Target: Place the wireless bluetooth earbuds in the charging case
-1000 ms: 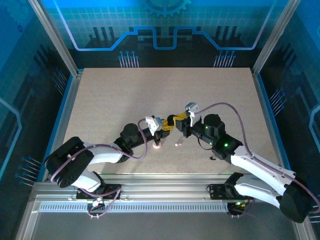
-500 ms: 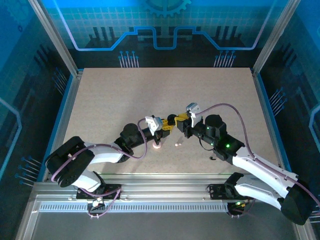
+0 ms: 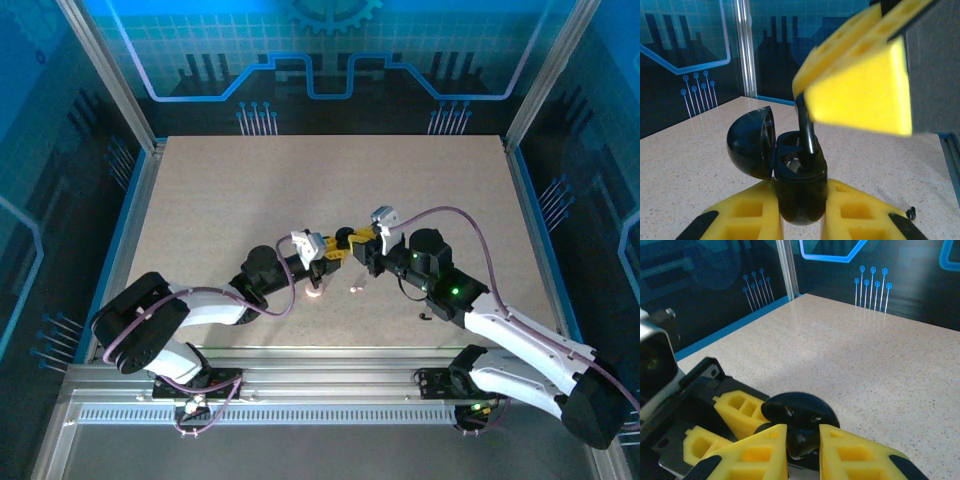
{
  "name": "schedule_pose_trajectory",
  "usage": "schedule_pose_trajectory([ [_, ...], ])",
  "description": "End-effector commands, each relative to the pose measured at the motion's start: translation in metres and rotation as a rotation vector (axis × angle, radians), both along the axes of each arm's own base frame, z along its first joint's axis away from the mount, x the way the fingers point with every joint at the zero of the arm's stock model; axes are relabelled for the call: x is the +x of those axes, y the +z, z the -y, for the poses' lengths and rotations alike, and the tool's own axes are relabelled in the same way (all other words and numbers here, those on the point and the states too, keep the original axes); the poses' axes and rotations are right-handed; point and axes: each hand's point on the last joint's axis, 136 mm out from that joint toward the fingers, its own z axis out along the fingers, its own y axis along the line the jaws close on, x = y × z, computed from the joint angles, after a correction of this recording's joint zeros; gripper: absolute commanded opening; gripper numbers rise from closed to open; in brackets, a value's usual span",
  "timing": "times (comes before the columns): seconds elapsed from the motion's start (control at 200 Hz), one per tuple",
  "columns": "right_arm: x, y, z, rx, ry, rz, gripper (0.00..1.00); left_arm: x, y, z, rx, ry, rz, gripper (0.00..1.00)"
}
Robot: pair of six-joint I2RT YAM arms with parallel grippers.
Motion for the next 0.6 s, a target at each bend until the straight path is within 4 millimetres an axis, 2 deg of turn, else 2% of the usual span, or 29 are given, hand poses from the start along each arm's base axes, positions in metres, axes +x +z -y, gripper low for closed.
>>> schedule_pose_trajectory([
  [0.0,-0.0035,0.0020,-0.0063,-0.024,0.032,0.004,0.20,-0.0014,0.0256,0.0066,-0.065,-0.024,0.039,0.10],
  [0.34,-0.0064,0.0001,-0.0059,-0.066,0.048,0.009,0.21,-0.0005,0.0263,0.0069,-0.061,-0.023,0.040,0.10],
  [0.595,-0.0079,0.0025,-0.0082,-0.079,0.069,0.018,0.27,0.0000,0.0244,0.0082,-0.052,-0.026,0.036,0.10],
])
